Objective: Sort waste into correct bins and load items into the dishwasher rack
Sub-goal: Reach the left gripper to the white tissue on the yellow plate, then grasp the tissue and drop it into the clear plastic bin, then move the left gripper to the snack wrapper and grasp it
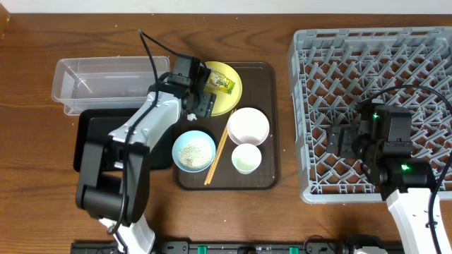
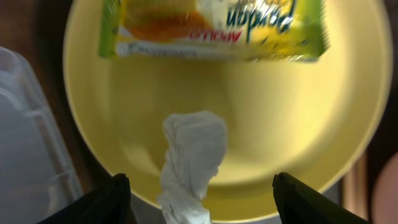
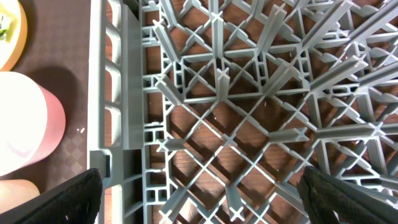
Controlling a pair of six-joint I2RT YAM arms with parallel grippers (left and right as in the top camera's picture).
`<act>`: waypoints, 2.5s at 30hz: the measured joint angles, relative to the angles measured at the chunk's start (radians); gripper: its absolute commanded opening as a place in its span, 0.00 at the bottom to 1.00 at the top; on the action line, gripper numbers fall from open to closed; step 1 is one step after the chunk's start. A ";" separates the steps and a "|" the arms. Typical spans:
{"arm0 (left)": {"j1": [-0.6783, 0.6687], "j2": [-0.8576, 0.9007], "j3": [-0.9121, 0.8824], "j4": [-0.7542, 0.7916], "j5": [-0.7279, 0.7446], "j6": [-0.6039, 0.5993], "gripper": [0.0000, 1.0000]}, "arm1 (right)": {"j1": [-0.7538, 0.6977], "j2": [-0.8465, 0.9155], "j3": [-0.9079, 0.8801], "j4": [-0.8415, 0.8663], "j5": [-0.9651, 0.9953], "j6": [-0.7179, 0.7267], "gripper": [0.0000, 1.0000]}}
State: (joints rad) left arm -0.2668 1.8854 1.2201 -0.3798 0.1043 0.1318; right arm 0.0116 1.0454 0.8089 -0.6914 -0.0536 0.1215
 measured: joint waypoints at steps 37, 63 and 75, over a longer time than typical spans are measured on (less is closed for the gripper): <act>0.141 -0.311 0.011 0.098 -0.004 -0.050 0.24 | 0.000 0.000 0.000 -0.007 0.000 0.000 0.99; 0.184 -0.319 0.012 -0.067 0.028 -0.267 0.91 | 0.000 0.000 0.000 -0.022 0.000 0.000 0.99; 0.079 -0.294 0.161 -0.171 0.062 -0.413 0.92 | 0.000 0.001 0.000 -0.022 0.000 0.000 0.99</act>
State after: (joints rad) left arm -0.1879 1.5913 1.3811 -0.5507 0.1661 -0.2813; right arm 0.0116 1.0462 0.8089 -0.7132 -0.0536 0.1215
